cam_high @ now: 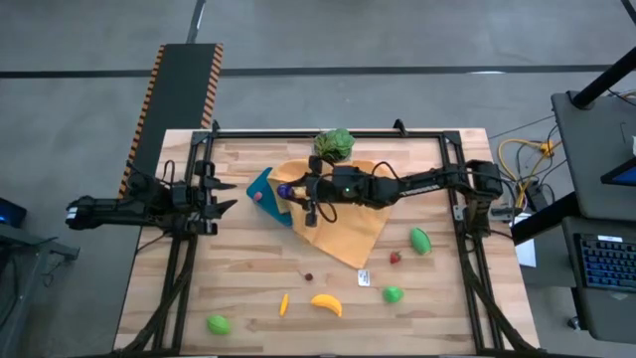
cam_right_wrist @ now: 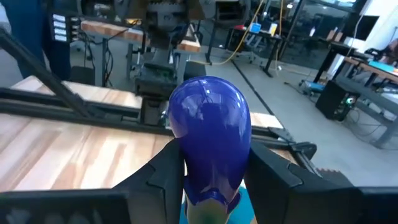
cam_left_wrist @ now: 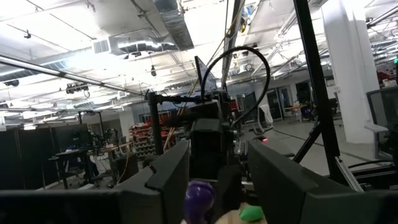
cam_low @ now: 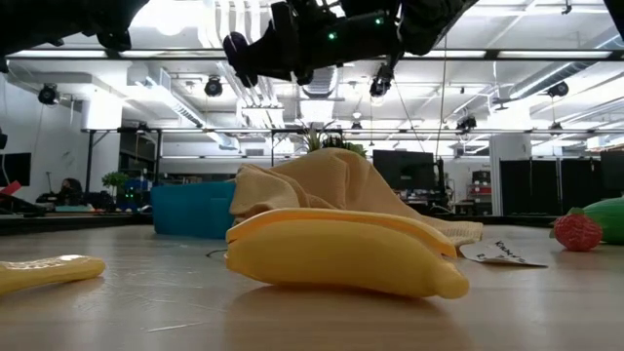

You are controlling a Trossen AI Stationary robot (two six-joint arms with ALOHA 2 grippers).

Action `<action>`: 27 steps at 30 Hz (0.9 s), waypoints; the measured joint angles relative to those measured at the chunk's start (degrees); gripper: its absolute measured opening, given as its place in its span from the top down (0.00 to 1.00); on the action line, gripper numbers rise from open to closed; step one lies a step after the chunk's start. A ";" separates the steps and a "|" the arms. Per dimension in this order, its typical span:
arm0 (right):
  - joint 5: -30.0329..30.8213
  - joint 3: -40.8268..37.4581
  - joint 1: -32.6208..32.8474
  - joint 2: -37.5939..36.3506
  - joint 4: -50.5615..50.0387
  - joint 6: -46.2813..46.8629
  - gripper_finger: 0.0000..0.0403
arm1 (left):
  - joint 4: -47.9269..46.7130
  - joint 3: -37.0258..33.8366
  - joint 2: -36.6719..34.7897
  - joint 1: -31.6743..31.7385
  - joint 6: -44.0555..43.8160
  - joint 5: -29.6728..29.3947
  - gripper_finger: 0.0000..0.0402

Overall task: Pick and placing Produce into tupperware
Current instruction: Put the violet eggplant into the blue bin

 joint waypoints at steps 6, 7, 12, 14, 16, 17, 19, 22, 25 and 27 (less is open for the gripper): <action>-1.55 4.89 -1.15 5.65 -0.07 -0.20 0.67 | 0.11 0.00 0.06 -0.02 0.00 0.00 0.62; -2.48 6.34 -1.32 7.52 -0.21 -0.16 0.67 | 0.04 0.00 0.01 -0.01 0.00 -0.01 0.62; -2.91 15.73 -2.16 15.91 -3.17 0.03 0.67 | -0.03 0.00 -0.15 -0.04 -0.02 0.00 0.62; -2.98 19.58 -2.71 18.62 -4.10 0.56 0.67 | -0.46 0.00 -0.15 -0.04 -0.02 -0.02 0.62; -2.99 23.37 -3.27 21.18 -6.00 0.63 0.67 | -0.48 0.00 0.02 -0.03 -0.07 -0.02 0.62; -2.99 25.04 -3.47 22.20 -7.69 0.59 0.67 | -0.63 0.00 -0.02 -0.04 -0.04 0.05 0.62; -2.99 28.42 -3.96 24.21 -11.10 0.59 0.67 | -0.53 0.00 0.00 -0.02 -0.09 0.00 0.62; -3.95 32.81 -4.49 26.55 -15.99 1.23 0.67 | -0.93 0.00 -0.09 -0.02 -0.12 0.02 0.62; -4.75 36.15 -5.04 28.37 -19.82 2.97 0.67 | -0.93 0.00 -0.11 0.00 -0.29 0.04 0.62; -4.74 38.00 -5.41 29.61 -22.08 4.00 0.67 | -0.96 0.00 -0.06 0.00 -0.31 0.00 0.62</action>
